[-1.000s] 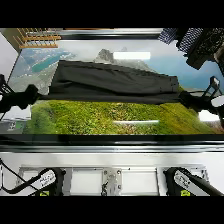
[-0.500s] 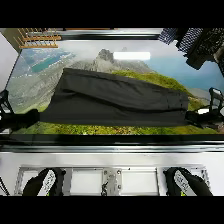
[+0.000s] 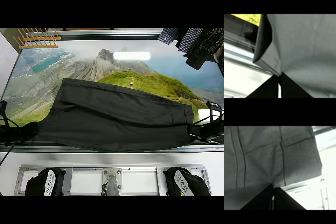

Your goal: Fold the clothes and pants, and hang the long-sleeved shirts on hangers.

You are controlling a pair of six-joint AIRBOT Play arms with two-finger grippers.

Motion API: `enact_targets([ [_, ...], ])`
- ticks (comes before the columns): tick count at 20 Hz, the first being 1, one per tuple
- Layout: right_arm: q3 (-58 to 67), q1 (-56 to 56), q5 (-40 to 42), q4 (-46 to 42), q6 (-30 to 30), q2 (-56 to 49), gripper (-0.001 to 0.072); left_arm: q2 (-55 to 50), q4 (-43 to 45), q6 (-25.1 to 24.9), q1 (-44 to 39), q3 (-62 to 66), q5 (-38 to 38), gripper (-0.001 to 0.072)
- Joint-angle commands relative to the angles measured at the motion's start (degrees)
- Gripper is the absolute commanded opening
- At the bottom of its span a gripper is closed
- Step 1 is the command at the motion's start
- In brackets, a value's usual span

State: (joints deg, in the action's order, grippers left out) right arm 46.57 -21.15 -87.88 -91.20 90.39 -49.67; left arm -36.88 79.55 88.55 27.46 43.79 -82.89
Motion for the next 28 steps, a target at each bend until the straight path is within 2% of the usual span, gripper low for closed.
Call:
enact_targets([
  [1, 2.93, 0.07, 1.31, -0.33, 2.58, -0.28, 0.0016, -1.05, 0.20, 1.11, -0.07, 6.58, -1.84, 0.0003],
  [4, 8.07, 0.11, 2.10, -0.26, 3.32, -4.07, 0.0016, -9.94, -0.09, 1.05, -1.01, 13.22, 0.11, 0.0003],
  [10, 18.80, 0.17, 3.13, -0.09, 3.32, -17.92, 0.0016, -34.27, 0.37, 1.14, -12.22, 29.11, 8.57, 0.0003],
  [15, 28.11, 0.17, 4.90, -0.09, 3.56, -28.00, 0.0016, -52.61, 0.33, 1.73, -16.63, 47.74, 8.55, 0.0003],
  [23, 32.11, 0.17, 12.83, 0.63, 6.54, -36.06, 0.0016, -70.18, 0.17, 2.32, -20.46, 66.79, 9.90, 0.0003],
  [28, 32.11, 0.20, 23.17, 6.86, 6.58, -39.06, 0.0019, -78.38, -0.22, 2.32, -22.77, 74.27, 12.76, 0.0003],
])
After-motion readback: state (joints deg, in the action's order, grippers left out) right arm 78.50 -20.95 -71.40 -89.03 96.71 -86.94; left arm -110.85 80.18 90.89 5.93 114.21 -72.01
